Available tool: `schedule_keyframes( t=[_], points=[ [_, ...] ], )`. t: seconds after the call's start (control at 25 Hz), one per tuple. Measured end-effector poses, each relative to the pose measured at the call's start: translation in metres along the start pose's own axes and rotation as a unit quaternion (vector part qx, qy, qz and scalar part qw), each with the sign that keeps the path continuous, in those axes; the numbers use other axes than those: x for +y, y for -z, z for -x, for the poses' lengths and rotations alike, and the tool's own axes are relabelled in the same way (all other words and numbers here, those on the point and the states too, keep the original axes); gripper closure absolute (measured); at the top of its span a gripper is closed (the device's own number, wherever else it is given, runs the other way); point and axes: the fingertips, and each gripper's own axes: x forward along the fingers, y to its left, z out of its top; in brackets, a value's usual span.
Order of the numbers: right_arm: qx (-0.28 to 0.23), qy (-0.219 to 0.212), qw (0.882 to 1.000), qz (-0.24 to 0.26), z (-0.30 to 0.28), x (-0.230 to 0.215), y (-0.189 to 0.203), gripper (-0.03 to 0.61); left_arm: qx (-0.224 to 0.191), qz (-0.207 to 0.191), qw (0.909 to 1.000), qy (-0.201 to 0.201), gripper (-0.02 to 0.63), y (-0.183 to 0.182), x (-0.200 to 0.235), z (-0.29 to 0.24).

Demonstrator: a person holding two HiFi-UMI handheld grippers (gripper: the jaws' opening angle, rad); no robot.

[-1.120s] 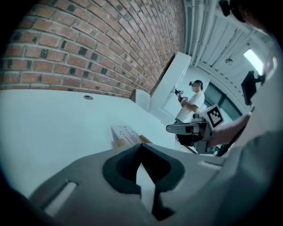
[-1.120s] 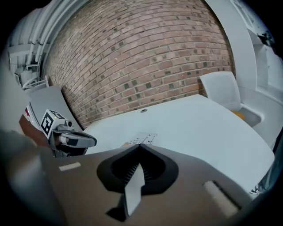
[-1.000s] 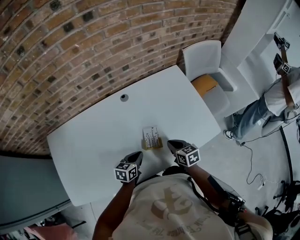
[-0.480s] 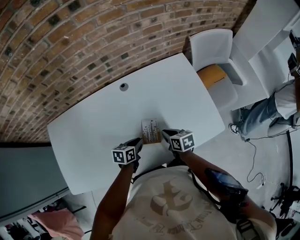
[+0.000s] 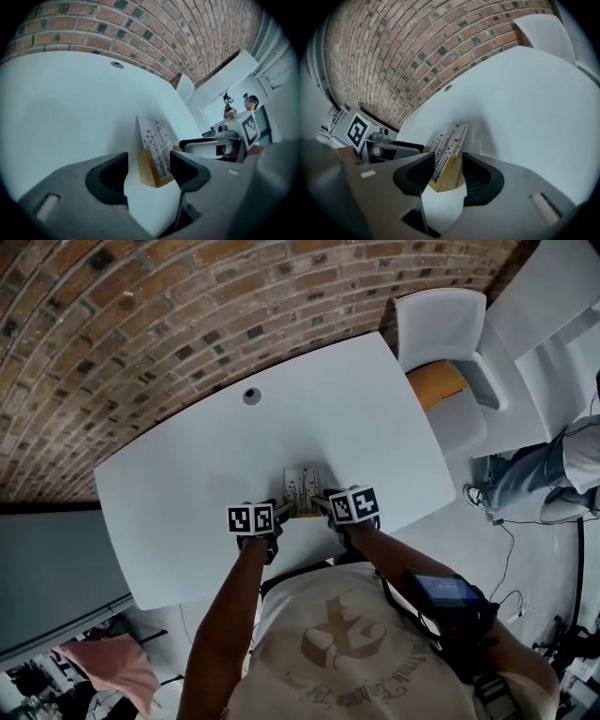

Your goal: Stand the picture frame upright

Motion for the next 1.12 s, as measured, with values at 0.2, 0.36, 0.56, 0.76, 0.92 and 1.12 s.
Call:
schedule_keyframes(
  t=[0.2,0.36,0.56,0.76,0.92,1.12],
  points=[
    [0.036,-0.005,0.999,-0.033,-0.011,-0.004,0.007,0.377,0.031,0.001,0.9994,-0.013,0.321,0.000,0.000,-0.010],
    [0.059,-0.010,0.997,-0.047,-0.015,-0.007,0.012,0.387,0.054,0.007,0.9984,-0.019,0.325,0.006,0.001,-0.015],
    [0.084,-0.029,0.994,-0.064,-0.022,-0.008,0.014,0.423,0.055,0.034,0.9977,-0.018,0.385,0.007,0.003,-0.017],
    [0.100,-0.037,0.993,-0.060,-0.021,-0.007,0.014,0.430,0.056,0.047,0.9972,-0.009,0.437,0.008,-0.002,-0.016],
    [0.101,-0.037,0.993,-0.041,-0.019,-0.005,0.014,0.437,0.046,0.059,0.9972,-0.007,0.460,0.011,-0.002,-0.012],
    [0.099,-0.032,0.995,-0.003,-0.012,-0.004,0.015,0.446,0.017,0.076,0.9970,0.003,0.486,0.018,-0.009,-0.006]
  ],
)
